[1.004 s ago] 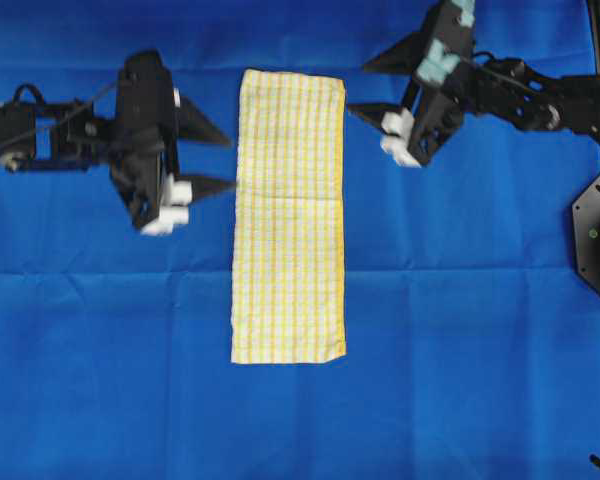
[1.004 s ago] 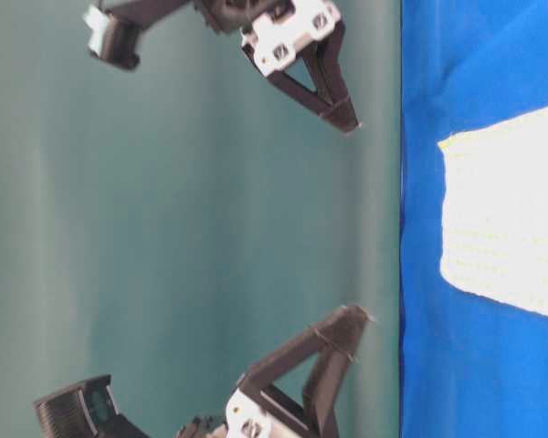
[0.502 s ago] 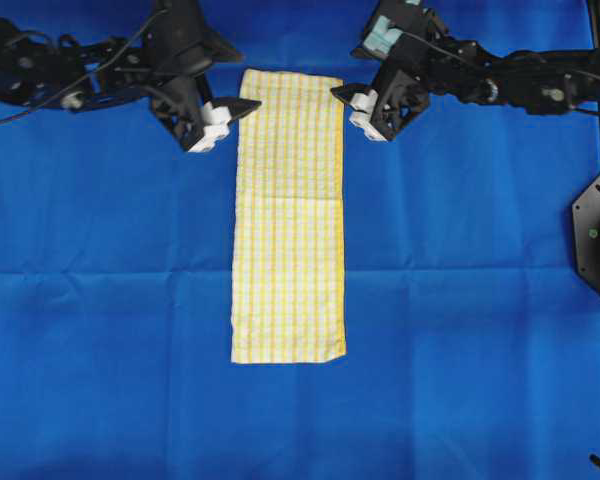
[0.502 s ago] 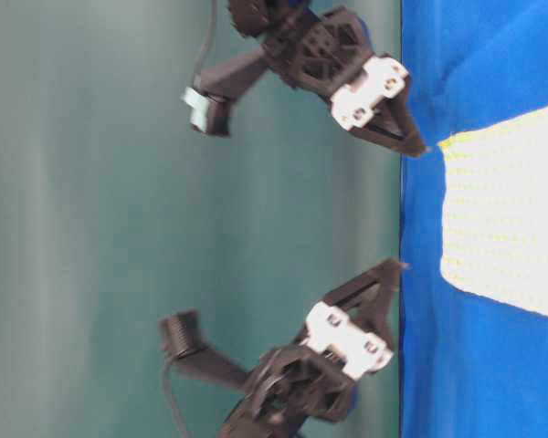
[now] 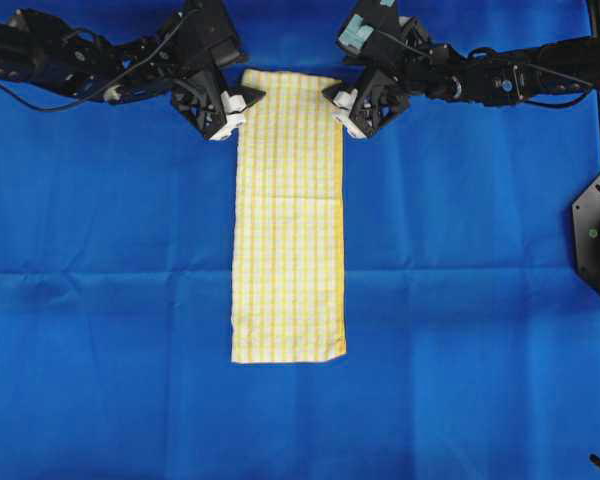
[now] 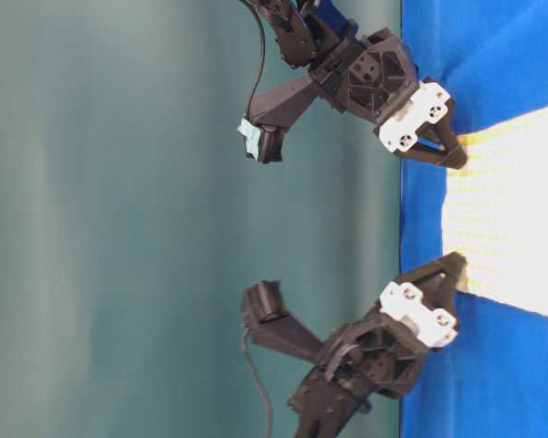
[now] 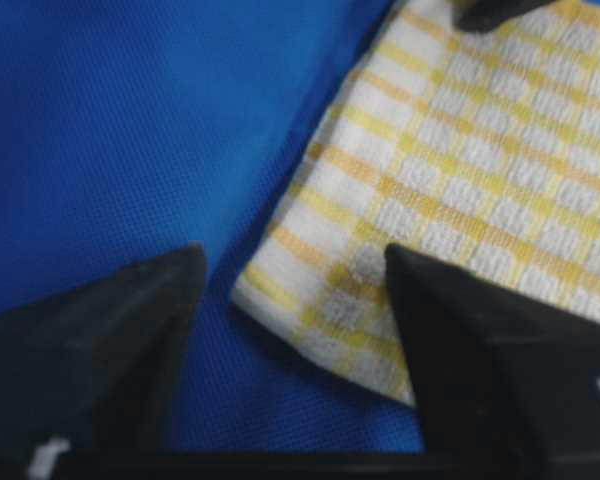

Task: Fold the yellow towel.
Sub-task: 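Grasp the far corners and fold them toward the near end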

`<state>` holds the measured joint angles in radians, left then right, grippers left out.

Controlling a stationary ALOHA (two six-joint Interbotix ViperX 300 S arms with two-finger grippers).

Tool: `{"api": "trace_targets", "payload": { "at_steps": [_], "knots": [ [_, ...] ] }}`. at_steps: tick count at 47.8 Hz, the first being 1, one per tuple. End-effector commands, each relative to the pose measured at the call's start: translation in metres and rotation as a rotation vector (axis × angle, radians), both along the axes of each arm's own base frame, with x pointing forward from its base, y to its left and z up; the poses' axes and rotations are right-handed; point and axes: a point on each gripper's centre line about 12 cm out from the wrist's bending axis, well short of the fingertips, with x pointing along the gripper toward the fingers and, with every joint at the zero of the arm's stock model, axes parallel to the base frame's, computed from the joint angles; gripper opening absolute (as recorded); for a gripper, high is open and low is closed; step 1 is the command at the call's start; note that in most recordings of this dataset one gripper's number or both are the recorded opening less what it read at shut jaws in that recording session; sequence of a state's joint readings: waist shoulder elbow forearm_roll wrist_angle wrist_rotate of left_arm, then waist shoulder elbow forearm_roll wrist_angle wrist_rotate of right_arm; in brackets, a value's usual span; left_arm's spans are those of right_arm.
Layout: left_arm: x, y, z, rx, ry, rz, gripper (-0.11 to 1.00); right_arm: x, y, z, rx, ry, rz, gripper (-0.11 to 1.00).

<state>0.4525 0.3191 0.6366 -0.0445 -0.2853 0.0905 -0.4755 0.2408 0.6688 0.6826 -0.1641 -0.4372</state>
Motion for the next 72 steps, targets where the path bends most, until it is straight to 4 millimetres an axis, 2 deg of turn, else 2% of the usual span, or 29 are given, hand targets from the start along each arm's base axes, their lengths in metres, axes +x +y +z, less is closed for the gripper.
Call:
{"api": "trace_targets", "payload": {
  "at_steps": [1, 4, 12, 16, 31, 49, 62, 72],
  "knots": [
    [0.005, 0.004, 0.004, 0.014, -0.019, -0.001, 0.55, 0.005, -0.004, 0.005, -0.008, -0.023, -0.014, 0.70],
    [0.005, 0.005, -0.004, 0.010, -0.004, 0.000, 0.43, 0.005, -0.003, 0.003, -0.004, -0.022, -0.021, 0.61],
    [0.003, 0.009, -0.021, 0.010, 0.038, -0.006, 0.16, 0.007, 0.000, 0.002, -0.006, -0.024, -0.017, 0.24],
    [0.002, 0.010, -0.022, 0.011, 0.044, -0.005, 0.05, 0.007, -0.001, 0.002, -0.005, -0.026, -0.021, 0.15],
    [-0.001, 0.008, -0.019, 0.004, 0.050, -0.003, 0.05, 0.007, -0.001, 0.005, -0.013, -0.031, -0.018, 0.09],
    [-0.004, 0.007, 0.022, 0.029, 0.003, -0.006, 0.05, 0.005, 0.000, 0.039, -0.056, -0.097, -0.009, 0.09],
    [-0.005, 0.006, 0.026, 0.034, -0.003, -0.007, 0.05, 0.004, 0.005, 0.039, -0.051, -0.097, -0.003, 0.09],
    [-0.003, -0.002, 0.041, 0.049, -0.034, -0.026, 0.05, 0.004, 0.014, 0.042, -0.048, -0.104, 0.013, 0.09]
  ]
}}
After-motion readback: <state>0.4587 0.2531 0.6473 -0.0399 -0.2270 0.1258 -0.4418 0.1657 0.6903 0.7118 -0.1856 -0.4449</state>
